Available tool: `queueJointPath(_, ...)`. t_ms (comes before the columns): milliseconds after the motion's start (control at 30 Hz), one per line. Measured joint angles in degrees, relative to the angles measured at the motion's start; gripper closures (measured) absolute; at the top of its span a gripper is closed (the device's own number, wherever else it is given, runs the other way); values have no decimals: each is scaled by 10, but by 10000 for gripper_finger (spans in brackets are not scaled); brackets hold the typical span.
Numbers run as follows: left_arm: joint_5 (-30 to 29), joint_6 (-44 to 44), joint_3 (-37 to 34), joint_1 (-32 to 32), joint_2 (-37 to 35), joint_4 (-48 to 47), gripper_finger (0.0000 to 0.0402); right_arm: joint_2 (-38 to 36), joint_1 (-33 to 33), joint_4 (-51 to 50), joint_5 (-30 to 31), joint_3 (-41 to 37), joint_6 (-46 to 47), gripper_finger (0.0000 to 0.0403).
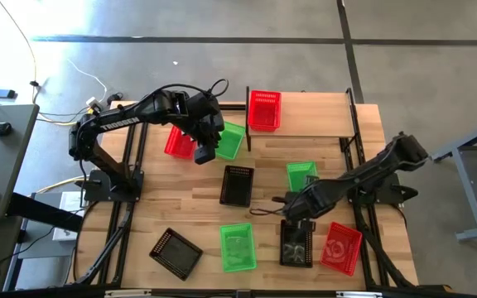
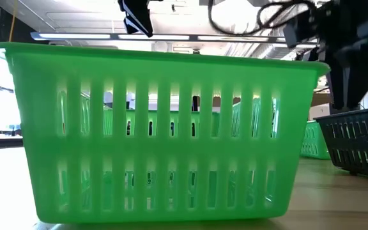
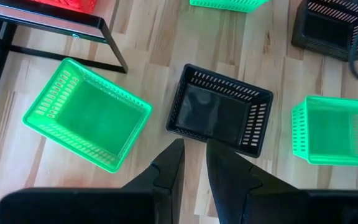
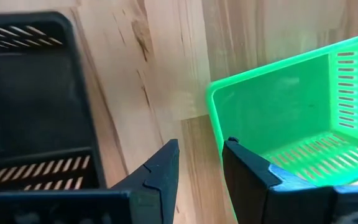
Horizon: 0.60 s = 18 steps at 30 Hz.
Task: Stack baskets on shelf by color
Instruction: Put the right green basket on the shelf
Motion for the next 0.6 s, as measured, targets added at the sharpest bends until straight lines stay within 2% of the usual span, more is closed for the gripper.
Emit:
queueJointPath(333,0,9,0,0,0,0,341,78,0,-7,5,0,17,293)
queueJointPath(600,0,11,0,0,0,0,341,99,-3,-27,12,0,17,301)
